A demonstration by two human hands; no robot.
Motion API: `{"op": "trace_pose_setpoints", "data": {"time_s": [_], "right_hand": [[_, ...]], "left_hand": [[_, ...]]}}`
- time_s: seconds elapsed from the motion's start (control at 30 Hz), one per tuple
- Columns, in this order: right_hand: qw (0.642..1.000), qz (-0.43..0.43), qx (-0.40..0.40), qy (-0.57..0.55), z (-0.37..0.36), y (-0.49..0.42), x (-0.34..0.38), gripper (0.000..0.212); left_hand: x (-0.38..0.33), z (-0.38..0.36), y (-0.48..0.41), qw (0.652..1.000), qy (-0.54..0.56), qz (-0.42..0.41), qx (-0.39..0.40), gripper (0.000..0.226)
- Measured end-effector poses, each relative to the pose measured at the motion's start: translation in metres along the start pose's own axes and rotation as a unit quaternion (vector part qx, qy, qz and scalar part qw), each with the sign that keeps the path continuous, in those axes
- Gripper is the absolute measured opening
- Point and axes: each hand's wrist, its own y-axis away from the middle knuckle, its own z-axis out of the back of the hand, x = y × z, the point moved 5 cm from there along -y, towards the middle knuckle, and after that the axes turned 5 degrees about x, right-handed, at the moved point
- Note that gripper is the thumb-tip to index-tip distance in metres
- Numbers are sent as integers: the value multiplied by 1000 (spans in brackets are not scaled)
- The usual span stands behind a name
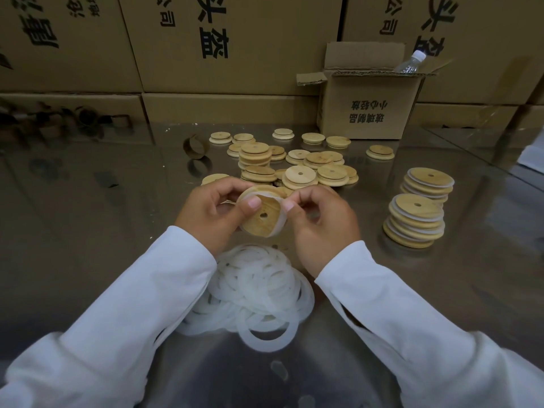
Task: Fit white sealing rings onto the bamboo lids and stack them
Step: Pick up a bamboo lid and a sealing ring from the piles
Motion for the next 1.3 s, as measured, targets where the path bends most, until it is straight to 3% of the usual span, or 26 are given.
{"op": "trace_pose_setpoints", "data": {"time_s": [0.4, 0.93, 1.3], "right_hand": [[1000, -29, -2, 5, 4, -2, 2, 23], [998, -37, 53, 24, -5, 0, -5, 9], [997, -13, 33, 73, -7, 1, -3, 8]], "left_hand": [[-14, 0, 0, 996, -64, -53, 15, 21], [-7, 7, 0, 996, -70, -43, -29, 23], [-15, 9, 0, 990, -115, -70, -37, 16]]}}
